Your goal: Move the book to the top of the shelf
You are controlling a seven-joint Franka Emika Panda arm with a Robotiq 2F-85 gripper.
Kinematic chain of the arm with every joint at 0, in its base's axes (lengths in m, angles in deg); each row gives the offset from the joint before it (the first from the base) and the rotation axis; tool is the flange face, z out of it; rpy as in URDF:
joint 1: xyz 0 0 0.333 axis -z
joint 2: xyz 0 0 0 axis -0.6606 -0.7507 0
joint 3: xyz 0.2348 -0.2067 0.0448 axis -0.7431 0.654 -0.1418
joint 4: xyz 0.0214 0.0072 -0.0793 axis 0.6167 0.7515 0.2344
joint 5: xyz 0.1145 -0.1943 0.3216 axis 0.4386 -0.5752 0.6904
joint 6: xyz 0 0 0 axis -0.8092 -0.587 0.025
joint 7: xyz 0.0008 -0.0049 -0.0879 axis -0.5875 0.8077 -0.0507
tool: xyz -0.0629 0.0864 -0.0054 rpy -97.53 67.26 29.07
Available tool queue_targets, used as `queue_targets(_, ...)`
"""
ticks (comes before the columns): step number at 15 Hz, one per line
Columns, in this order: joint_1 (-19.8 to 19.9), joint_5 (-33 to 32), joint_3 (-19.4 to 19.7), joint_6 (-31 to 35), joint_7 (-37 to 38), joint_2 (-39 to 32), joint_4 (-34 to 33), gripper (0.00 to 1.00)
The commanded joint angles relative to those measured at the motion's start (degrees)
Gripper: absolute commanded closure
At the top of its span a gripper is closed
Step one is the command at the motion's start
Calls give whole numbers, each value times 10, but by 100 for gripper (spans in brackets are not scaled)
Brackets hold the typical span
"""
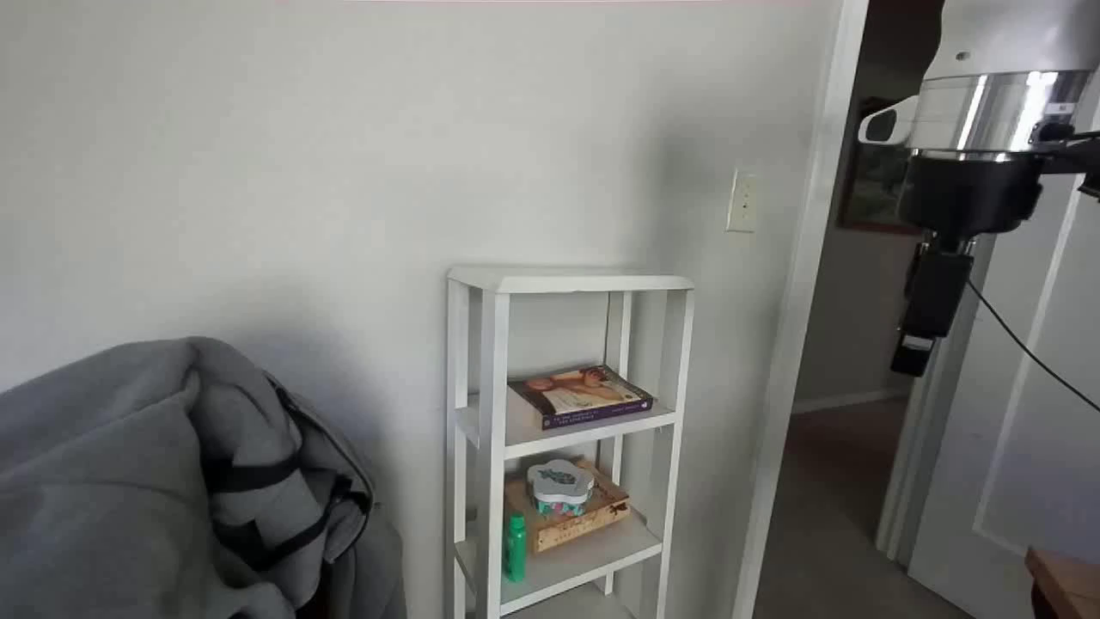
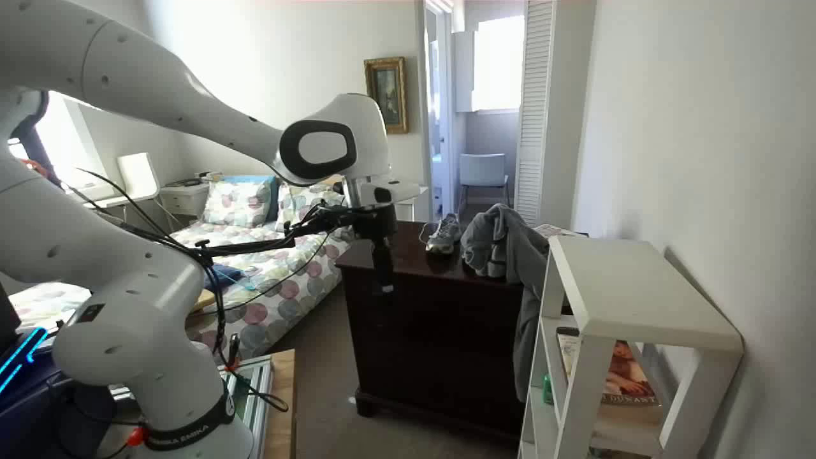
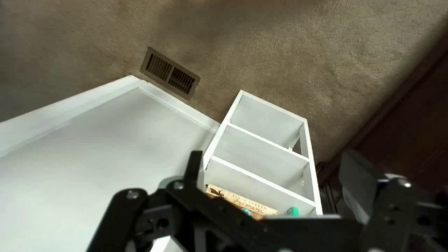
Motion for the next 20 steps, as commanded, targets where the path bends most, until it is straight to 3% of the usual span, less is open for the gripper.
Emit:
queue_targets(1, -11, -7, 10, -2, 5, -1, -1, 0)
queue_targets(6, -11, -7, 10, -2, 5, -1, -1, 0)
queue_targets(9, -4, -42, 16, 64, -29, -37, -8, 0)
queue_targets(13, 16, -112, 32, 169, -78, -117, -43, 0)
queue_targets(17, 36, -187, 42, 226, -93, -200, -89, 0)
queue_targets(20, 19, -182, 62, 254, -132, -262, -127, 0)
